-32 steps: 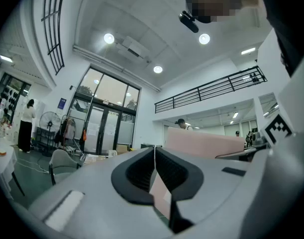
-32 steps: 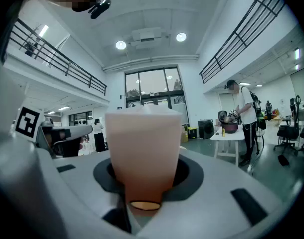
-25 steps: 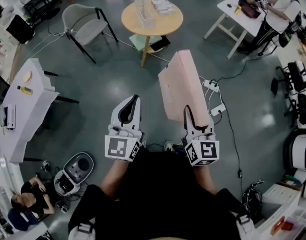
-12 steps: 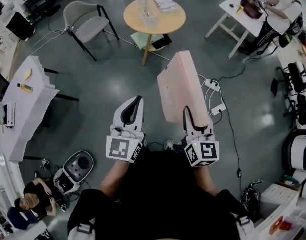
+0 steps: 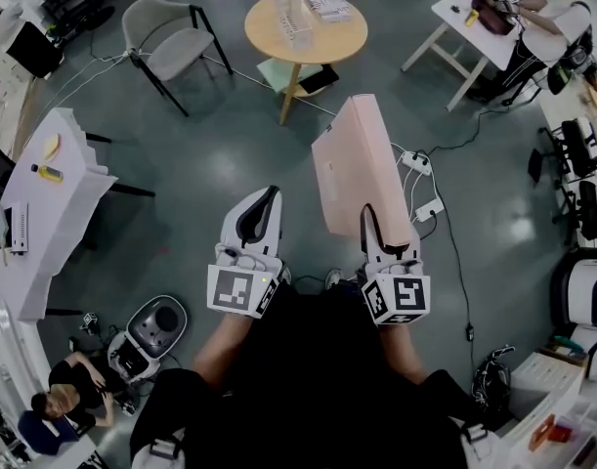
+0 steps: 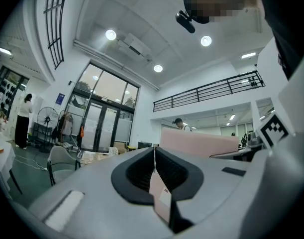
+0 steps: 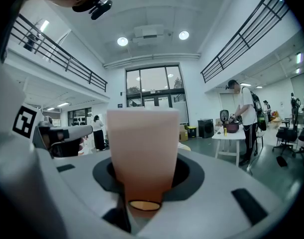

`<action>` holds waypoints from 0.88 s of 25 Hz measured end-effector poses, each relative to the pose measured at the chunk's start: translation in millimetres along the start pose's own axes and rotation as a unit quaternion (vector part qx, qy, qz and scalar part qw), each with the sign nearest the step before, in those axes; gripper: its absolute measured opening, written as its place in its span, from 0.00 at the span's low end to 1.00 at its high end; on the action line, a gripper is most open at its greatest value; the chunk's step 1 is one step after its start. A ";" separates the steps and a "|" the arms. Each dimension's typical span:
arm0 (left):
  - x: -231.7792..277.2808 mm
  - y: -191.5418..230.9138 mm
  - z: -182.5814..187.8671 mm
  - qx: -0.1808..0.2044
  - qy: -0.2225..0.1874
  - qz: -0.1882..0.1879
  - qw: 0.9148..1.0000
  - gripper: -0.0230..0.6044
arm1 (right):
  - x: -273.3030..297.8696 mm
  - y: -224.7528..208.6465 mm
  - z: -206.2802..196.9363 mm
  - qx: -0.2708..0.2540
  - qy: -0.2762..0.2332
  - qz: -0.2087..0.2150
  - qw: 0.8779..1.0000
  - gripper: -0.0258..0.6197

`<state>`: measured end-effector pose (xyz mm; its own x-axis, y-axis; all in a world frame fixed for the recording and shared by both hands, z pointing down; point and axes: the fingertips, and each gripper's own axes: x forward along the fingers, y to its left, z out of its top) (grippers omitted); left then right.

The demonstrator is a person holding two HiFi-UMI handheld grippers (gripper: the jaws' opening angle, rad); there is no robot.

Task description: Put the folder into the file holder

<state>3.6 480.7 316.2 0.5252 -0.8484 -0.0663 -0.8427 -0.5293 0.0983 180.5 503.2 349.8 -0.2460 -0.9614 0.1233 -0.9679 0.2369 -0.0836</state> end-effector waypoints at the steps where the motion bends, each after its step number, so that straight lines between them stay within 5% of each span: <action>1: -2.2 3.7 -0.9 0.000 0.001 -0.002 1.000 0.06 | 0.9 4.4 -0.1 -0.002 -0.001 -0.001 1.000 0.25; 22: 16.0 49.8 -22.7 -0.005 0.010 -0.008 1.000 0.06 | 52.2 26.9 -3.3 -0.002 -0.016 -0.002 1.000 0.24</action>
<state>-27.3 440.7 342.6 0.5403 -0.8401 -0.0484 -0.8333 -0.5422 0.1077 141.5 459.8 357.3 -0.2411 -0.9661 0.0919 -0.9689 0.2343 -0.0792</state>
